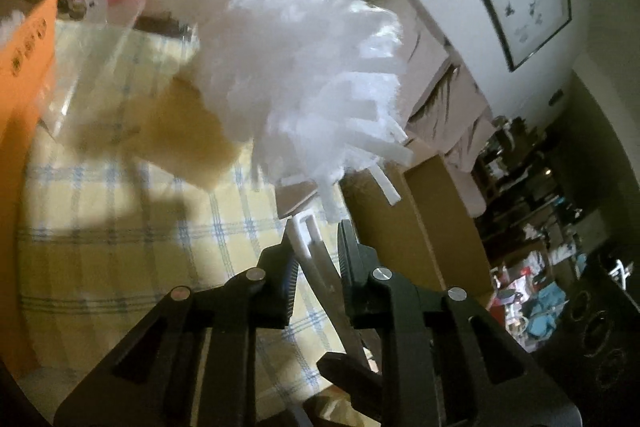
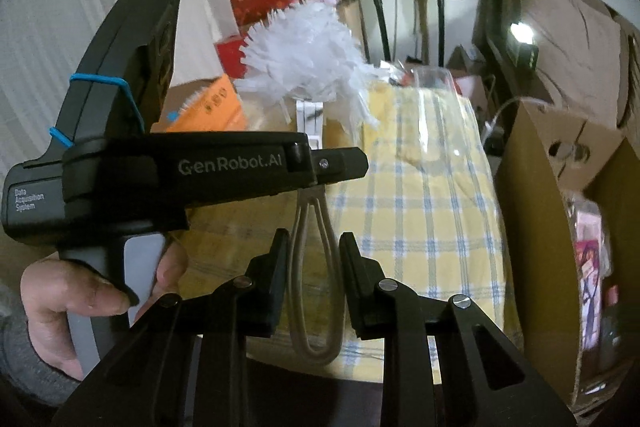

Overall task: Organize objects
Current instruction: 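Carry the feather duster with both grippers over the orange box, then open both grippers to release the feather duster into the box, then move both grippers away from the box toward the tan sponge, then close both grippers on the tan sponge with the yellow label, then lift the sponge with both grippers and carry it over the orange box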

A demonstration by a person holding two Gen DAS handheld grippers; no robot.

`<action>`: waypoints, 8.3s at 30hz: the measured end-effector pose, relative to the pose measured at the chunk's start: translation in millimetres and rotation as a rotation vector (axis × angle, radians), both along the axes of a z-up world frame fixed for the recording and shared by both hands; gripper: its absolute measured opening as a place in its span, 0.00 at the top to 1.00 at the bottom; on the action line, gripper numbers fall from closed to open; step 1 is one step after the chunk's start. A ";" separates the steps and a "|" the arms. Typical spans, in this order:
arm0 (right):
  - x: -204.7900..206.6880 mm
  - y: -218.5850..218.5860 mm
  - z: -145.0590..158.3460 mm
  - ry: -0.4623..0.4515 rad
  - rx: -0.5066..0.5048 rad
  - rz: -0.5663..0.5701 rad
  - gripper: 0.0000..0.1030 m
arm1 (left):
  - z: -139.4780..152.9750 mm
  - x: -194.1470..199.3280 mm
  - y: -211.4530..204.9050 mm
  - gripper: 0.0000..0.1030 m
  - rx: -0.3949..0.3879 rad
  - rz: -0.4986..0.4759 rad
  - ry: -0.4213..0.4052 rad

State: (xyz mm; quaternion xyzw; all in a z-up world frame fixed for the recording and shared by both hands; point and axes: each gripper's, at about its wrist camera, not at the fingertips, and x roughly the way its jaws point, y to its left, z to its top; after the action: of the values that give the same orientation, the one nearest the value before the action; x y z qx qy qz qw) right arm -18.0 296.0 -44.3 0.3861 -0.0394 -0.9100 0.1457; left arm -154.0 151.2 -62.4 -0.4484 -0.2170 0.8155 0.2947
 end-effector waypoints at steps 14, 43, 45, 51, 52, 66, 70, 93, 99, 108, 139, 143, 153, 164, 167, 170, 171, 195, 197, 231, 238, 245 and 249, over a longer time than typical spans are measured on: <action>-1.9 -72.5 40.9 0.072 -0.022 0.179 0.76 | 36.9 15.5 -84.1 0.87 0.065 0.154 0.078; -49.5 -242.0 10.1 0.032 0.091 0.506 0.77 | -27.2 16.8 -259.8 0.85 0.091 0.491 -0.073; -52.9 -242.8 8.0 0.024 0.089 0.508 0.77 | -32.0 16.5 -260.3 0.84 0.084 0.496 -0.084; -63.5 -243.9 3.8 0.005 0.087 0.498 0.77 | -36.1 16.7 -255.4 0.81 0.037 0.499 -0.097; -65.8 -242.8 3.4 0.003 0.080 0.493 0.77 | -37.0 17.6 -256.8 0.77 0.035 0.497 -0.103; -76.8 -225.9 -5.2 -0.043 0.009 0.449 0.81 | -11.4 39.3 -278.0 0.38 -0.009 0.546 -0.042; -71.0 -212.7 5.6 -0.016 0.018 0.420 0.79 | -8.0 34.0 -271.5 0.37 -0.055 0.529 -0.051; -58.6 -130.3 49.6 0.017 0.003 0.178 0.25 | 35.6 49.2 -219.3 0.03 -0.297 0.422 0.086; -52.4 -110.4 56.0 0.031 -0.004 0.143 0.25 | 43.5 50.1 -198.2 0.03 -0.348 0.381 0.123; -45.0 -73.3 56.2 0.050 0.017 0.071 0.25 | 48.3 46.1 -169.7 0.03 -0.367 0.322 0.155; -59.3 53.0 26.8 0.017 -0.020 -0.157 0.25 | 31.1 -7.8 -31.3 0.03 -0.442 0.139 0.193; -65.1 65.5 22.4 0.011 -0.021 -0.179 0.25 | 23.9 -17.7 -17.4 0.03 -0.447 0.122 0.185; -80.1 77.3 6.8 -0.017 -0.022 -0.204 0.25 | -0.5 -53.6 16.8 0.04 -0.504 0.103 0.164; -106.4 99.5 -7.3 -0.044 -0.054 -0.250 0.25 | -23.3 -80.9 36.1 0.04 -0.515 0.090 0.142; -109.3 99.7 -10.6 -0.050 -0.055 -0.252 0.25 | -27.0 -83.2 38.4 0.04 -0.516 0.085 0.141; -109.7 99.2 -13.0 -0.056 -0.063 -0.250 0.25 | -32.6 -86.5 42.4 0.10 -0.524 0.065 0.130; -109.7 98.8 -13.8 -0.057 -0.064 -0.250 0.25 | -34.3 -87.5 43.7 0.13 -0.530 0.062 0.126; -128.2 59.1 -26.9 -0.173 -0.346 -0.074 0.40 | -20.3 -23.3 8.9 0.29 -0.340 0.045 0.142; -126.8 54.3 -25.7 -0.178 -0.368 -0.048 0.46 | -15.7 -18.4 7.7 0.29 -0.337 0.049 0.151; -87.3 -113.9 67.2 -0.044 -0.248 0.190 0.58 | 75.1 38.7 -132.9 0.31 -0.371 0.229 0.210; -84.4 -136.4 80.8 -0.028 -0.252 0.234 0.58 | 90.1 43.7 -154.4 0.31 -0.393 0.233 0.221; -89.8 -184.0 64.5 -0.076 -0.272 0.304 0.58 | 82.3 47.2 -194.2 0.31 -0.462 0.263 0.174; -90.6 -197.9 46.3 -0.118 -0.277 0.321 0.58 | 64.8 50.6 -208.0 0.31 -0.477 0.272 0.124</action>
State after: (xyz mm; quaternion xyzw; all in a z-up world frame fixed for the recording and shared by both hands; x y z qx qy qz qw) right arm -108.6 98.1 1.9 0.4165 -0.1104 -0.8369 0.3377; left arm -103.4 -56.7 2.4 -0.4209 -0.0587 0.9015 0.0814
